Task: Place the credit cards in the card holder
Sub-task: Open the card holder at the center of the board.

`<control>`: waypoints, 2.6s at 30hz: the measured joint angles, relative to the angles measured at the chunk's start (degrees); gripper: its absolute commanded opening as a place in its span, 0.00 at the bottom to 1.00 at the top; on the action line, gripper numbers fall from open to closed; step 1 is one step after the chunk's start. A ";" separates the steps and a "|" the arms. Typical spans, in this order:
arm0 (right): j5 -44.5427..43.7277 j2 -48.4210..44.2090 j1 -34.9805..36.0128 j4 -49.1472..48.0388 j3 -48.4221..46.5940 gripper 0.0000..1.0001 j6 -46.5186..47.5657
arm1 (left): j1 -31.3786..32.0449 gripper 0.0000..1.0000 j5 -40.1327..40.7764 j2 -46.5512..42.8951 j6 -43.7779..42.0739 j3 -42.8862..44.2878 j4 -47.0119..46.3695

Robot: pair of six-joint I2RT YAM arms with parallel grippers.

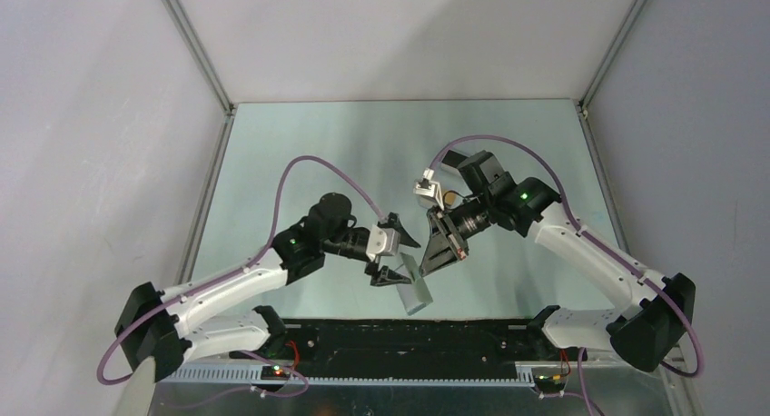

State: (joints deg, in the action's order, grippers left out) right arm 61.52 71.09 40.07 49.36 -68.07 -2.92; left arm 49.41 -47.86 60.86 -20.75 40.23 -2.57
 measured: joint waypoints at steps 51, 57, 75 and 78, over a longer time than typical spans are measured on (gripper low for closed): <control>-5.81 -8.59 -10.01 -19.12 7.15 0.36 -9.18 | -5.51 0.00 4.61 -3.21 36.04 14.67 9.33; -2.71 -6.84 -9.20 -19.45 7.43 0.00 -10.84 | -5.73 0.79 9.46 -3.89 38.03 15.08 9.64; 3.74 -6.29 -16.31 -29.46 7.43 0.00 -30.14 | -5.84 0.88 23.45 -14.73 36.11 5.68 9.97; 4.20 -6.27 -16.59 -29.62 7.43 0.00 -31.04 | -5.84 0.87 22.62 -14.10 36.26 5.64 9.03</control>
State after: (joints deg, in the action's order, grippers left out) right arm 65.71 64.82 23.49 19.75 -60.64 -33.95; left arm 43.57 -25.23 46.76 15.51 45.87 6.46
